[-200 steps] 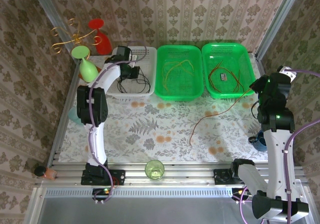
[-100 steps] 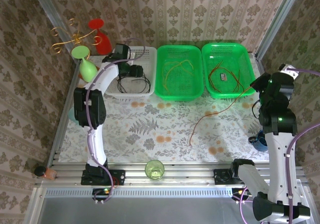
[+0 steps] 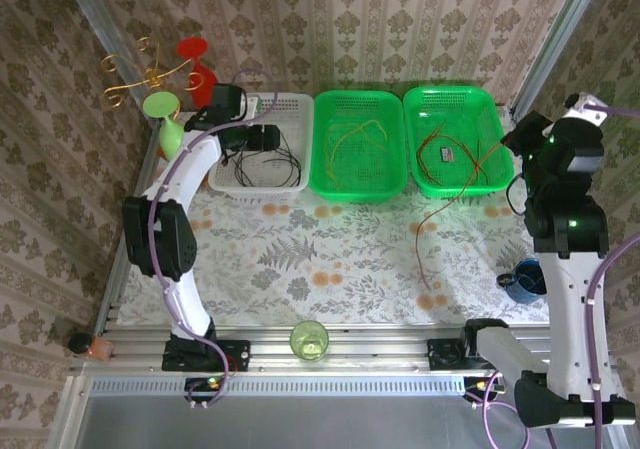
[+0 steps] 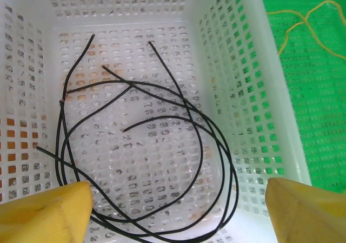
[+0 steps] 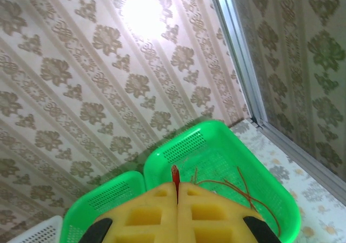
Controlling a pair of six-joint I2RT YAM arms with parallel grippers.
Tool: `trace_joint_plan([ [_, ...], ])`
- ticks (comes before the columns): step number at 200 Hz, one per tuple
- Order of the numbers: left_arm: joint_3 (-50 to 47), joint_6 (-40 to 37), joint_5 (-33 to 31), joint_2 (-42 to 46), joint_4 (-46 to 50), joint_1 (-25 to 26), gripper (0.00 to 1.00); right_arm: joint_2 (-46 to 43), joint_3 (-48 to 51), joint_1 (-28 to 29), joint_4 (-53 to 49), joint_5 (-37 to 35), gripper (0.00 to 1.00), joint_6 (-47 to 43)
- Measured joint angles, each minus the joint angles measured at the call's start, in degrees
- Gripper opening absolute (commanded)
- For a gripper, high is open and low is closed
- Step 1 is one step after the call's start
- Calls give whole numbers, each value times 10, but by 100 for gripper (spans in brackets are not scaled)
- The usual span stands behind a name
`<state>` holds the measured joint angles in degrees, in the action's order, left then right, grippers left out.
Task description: Untangle the cables
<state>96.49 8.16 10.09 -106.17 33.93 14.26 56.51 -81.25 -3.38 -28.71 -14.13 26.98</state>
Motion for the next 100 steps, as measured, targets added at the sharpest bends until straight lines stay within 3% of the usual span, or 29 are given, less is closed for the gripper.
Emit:
trace_joint_plan([
  [52, -90, -13, 47, 91, -64, 17, 84, 51, -78, 24, 25, 0, 0, -14],
  [100, -151, -35, 84, 139, -121, 70, 84, 104, -151, 26, 65, 0, 0, -43],
])
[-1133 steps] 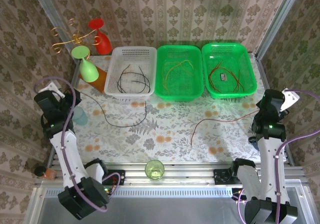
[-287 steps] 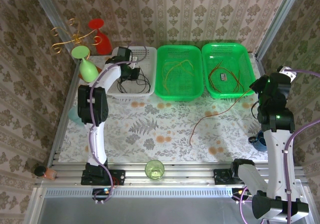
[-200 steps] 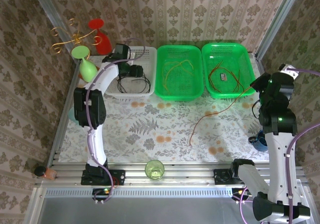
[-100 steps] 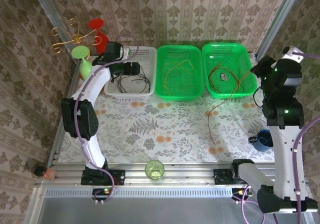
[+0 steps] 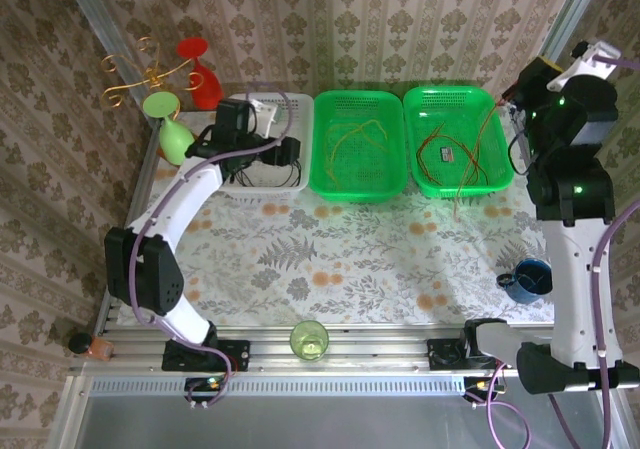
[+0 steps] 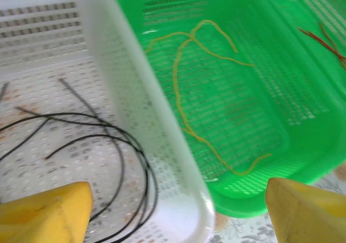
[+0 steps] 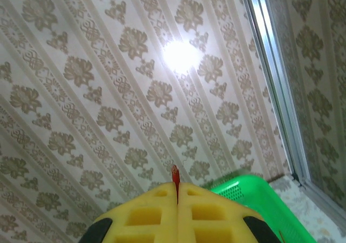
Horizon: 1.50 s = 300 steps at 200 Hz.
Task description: Untangle the cables
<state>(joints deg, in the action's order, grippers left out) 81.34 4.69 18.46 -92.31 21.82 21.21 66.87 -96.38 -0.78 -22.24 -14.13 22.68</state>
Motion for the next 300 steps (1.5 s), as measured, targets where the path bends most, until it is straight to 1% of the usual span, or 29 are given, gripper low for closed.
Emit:
trace_joint_plan([
  [30, -40, -14, 22, 17, -38, 36, 84, 40, -66, 0, 19, 0, 0, -18],
  [45, -56, -15, 30, 21, -55, 45, 84, 64, -105, 0, 26, 0, 0, -27],
  [92, -84, -15, 30, 24, -86, 82, 84, 155, -243, 0, 35, 0, 0, -50],
  [138, -98, -14, 30, 32, -100, 96, 84, 239, -345, 0, 36, -3, 0, -76],
  [169, -103, -13, 30, 33, -112, 104, 84, 275, -385, 0, 35, -5, 0, -93],
  [216, -105, -8, 37, 34, -132, 122, 84, 295, -396, -1, 28, -5, 0, -106],
  [239, -104, -6, 38, 33, -137, 127, 84, 320, -428, -3, 21, -4, 0, -106],
  [254, -104, -5, 39, 33, -139, 131, 84, 329, -432, -4, 10, -4, 0, -109],
  [269, -104, -4, 38, 33, -143, 136, 84, 327, -404, -5, 12, -5, 0, -113],
  [300, -104, -1, 38, 33, -147, 144, 84, 314, -273, -6, 23, -20, 0, -123],
])
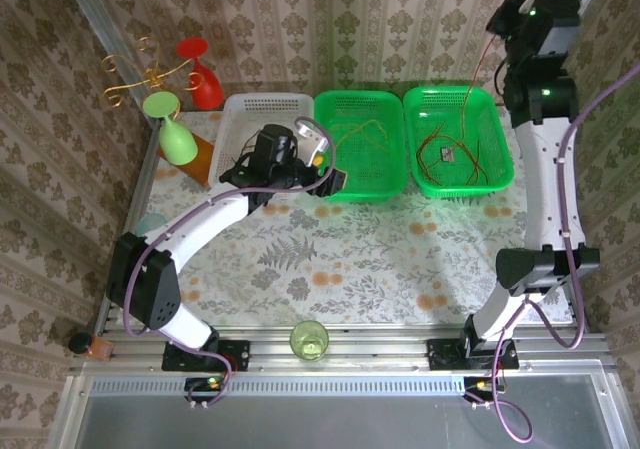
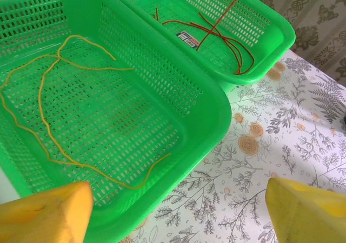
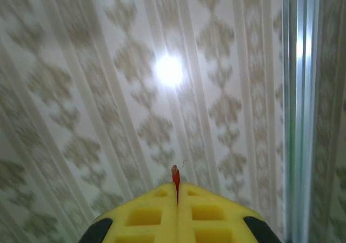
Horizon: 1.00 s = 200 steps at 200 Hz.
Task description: Untangle the cables
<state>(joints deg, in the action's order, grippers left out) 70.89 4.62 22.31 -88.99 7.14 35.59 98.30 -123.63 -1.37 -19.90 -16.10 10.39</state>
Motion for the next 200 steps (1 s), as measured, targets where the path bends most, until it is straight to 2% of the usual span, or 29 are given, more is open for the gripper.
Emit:
trace_joint_plan([
  [45, 0, 3, 1, 0, -3, 4, 84, 19, 169, -3, -15, -32, 0, -4],
  [83, 3, 8, 5, -1, -5, 5, 84, 38, 240, -9, -31, -34, 0, -3],
  [137, 8, 10, 5, -3, -12, 12, 84, 83, 252, -16, -68, -16, 0, 18],
  [200, 8, 12, 5, -3, -12, 15, 84, 182, 245, -32, -185, -18, 0, 111],
])
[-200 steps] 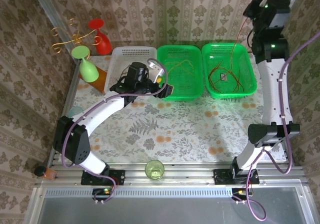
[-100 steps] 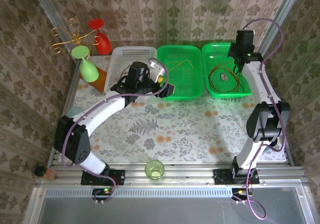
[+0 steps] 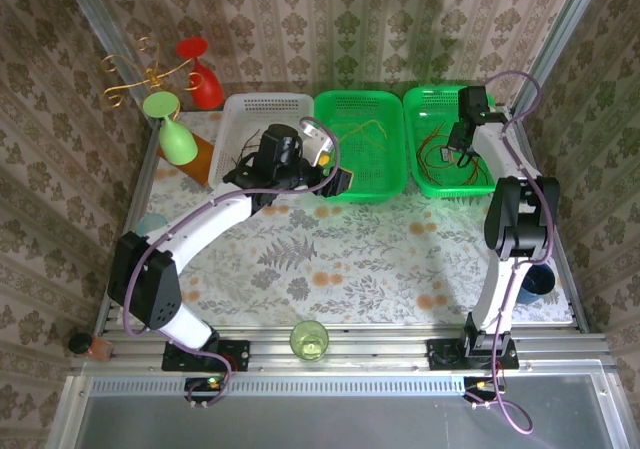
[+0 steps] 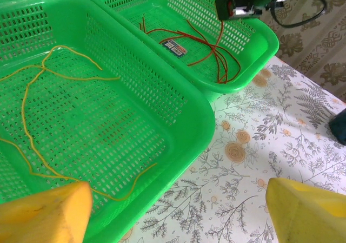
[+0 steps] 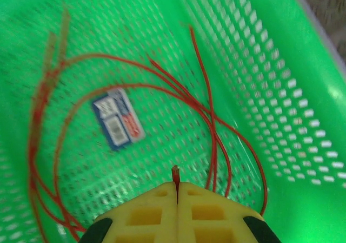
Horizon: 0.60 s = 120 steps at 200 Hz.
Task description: Untangle the cables
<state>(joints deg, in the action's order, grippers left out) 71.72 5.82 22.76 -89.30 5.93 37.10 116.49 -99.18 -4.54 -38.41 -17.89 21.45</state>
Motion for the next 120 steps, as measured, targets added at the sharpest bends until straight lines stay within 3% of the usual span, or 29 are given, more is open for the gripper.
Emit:
trace_joint_plan([
  [53, 0, 0, 0, 0, 0, 0, 84, 63, -17, -13, -54, 9, 3, 26],
  [120, -8, 0, 6, 0, 2, 0, 85, 38, -16, -19, -59, 39, 73, 26],
])
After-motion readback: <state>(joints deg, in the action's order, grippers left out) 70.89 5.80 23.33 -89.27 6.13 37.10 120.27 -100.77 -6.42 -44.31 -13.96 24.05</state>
